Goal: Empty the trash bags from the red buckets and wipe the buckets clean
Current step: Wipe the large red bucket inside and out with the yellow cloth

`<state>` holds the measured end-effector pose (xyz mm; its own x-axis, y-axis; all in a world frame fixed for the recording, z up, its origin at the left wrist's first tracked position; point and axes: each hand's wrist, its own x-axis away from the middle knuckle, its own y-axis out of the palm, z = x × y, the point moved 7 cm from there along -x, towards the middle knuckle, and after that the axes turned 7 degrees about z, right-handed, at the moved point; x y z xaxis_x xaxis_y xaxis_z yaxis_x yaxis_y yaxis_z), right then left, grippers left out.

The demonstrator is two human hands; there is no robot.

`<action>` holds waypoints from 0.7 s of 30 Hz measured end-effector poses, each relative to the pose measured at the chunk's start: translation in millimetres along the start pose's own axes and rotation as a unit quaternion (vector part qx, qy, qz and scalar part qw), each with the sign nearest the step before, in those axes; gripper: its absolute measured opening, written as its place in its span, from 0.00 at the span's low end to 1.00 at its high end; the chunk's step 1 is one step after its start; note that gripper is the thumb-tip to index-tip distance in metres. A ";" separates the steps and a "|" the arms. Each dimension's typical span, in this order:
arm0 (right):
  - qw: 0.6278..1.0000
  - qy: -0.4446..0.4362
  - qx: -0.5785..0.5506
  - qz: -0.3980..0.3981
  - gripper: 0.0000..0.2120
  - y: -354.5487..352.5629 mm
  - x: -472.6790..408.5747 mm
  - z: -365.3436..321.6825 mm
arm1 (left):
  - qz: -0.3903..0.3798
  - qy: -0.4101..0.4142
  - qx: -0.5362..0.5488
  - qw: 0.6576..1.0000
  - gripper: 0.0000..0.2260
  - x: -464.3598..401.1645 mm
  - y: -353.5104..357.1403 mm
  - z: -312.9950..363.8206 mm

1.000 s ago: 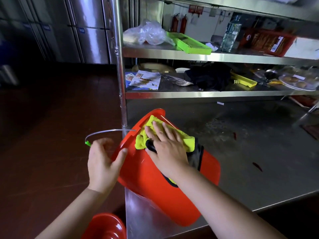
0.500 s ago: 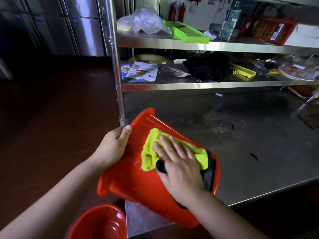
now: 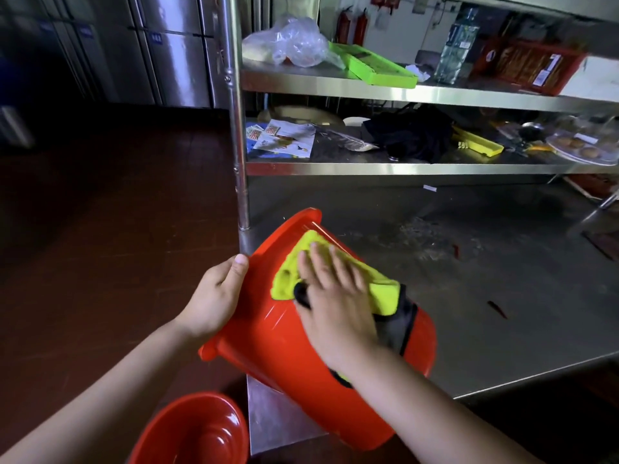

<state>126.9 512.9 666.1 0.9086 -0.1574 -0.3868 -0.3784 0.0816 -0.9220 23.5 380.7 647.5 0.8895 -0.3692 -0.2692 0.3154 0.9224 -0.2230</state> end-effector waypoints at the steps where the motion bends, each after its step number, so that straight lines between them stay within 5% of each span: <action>1: 0.999 -0.034 0.007 0.003 0.35 3.0 -2.2 -17.8 | -0.006 -0.011 0.013 1.000 0.18 -0.7 0.3 -1.7; 6: 0.994 -0.109 0.026 0.009 0.32 10.6 -9.1 -42.9 | 0.002 -0.074 -0.020 0.997 0.18 -1.9 -5.2 -15.8; 13: 0.992 0.021 -0.114 -0.042 0.28 13.2 -55.9 12.3 | 0.044 -0.048 -0.056 0.996 0.16 18.0 -14.7 -24.8; 16: 0.955 0.170 -0.225 -0.089 0.18 32.1 -78.8 51.9 | 0.061 -0.048 -0.042 0.996 0.23 22.7 -22.9 -37.6; 21: 0.854 0.326 -0.384 -0.131 0.14 63.8 -92.8 86.1 | 0.077 -0.021 -0.030 0.996 0.31 26.7 -28.9 -45.0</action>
<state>33.6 617.4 644.4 0.7835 -0.6055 0.1395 -0.4081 -0.6707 -0.6194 23.3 339.1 604.6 0.9392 -0.2172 -0.2659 0.1542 0.9588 -0.2386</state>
